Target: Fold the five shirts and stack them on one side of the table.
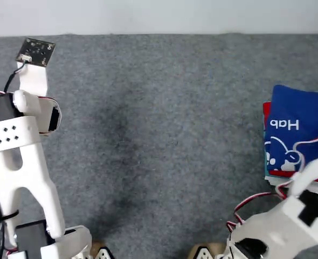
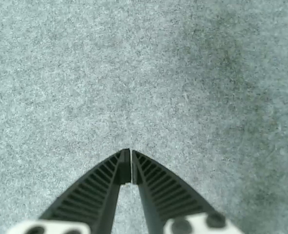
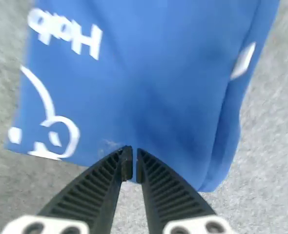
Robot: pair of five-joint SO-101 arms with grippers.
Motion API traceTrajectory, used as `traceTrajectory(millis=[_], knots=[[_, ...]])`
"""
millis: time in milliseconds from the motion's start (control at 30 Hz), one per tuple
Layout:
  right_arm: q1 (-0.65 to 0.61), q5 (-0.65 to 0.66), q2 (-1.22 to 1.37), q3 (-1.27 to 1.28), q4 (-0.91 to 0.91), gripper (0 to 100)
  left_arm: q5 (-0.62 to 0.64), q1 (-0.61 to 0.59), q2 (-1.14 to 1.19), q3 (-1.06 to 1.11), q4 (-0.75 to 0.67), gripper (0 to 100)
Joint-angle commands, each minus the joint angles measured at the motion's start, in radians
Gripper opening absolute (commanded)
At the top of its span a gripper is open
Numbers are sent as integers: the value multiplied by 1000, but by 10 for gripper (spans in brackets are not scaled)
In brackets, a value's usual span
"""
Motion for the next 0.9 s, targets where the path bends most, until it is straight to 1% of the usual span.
traceTrajectory(millis=[0,100,200,333,500,567,667,733,800,867], knots=[[82,46,82,0,-36,9,-6,-6,-38,-4,20,14],[114,46,143,-6,-28,9,-6,-6,-38,-4,20,14],[110,46,104,-21,5,9,-6,-2,-38,-4,20,14],[47,46,-13,-81,59,9,-6,0,-40,-5,20,14],[-62,37,-116,-78,117,9,-3,0,-72,-5,20,14],[-67,23,-162,-68,119,9,-3,2,-120,-5,20,14],[-71,-46,-263,-48,117,9,2,2,-210,-1,20,15],[-73,-115,-337,-5,117,9,38,2,-278,24,18,15],[-82,-163,-409,71,117,9,110,3,-344,61,18,15],[-117,-193,-476,166,117,9,195,23,-410,111,18,15]])
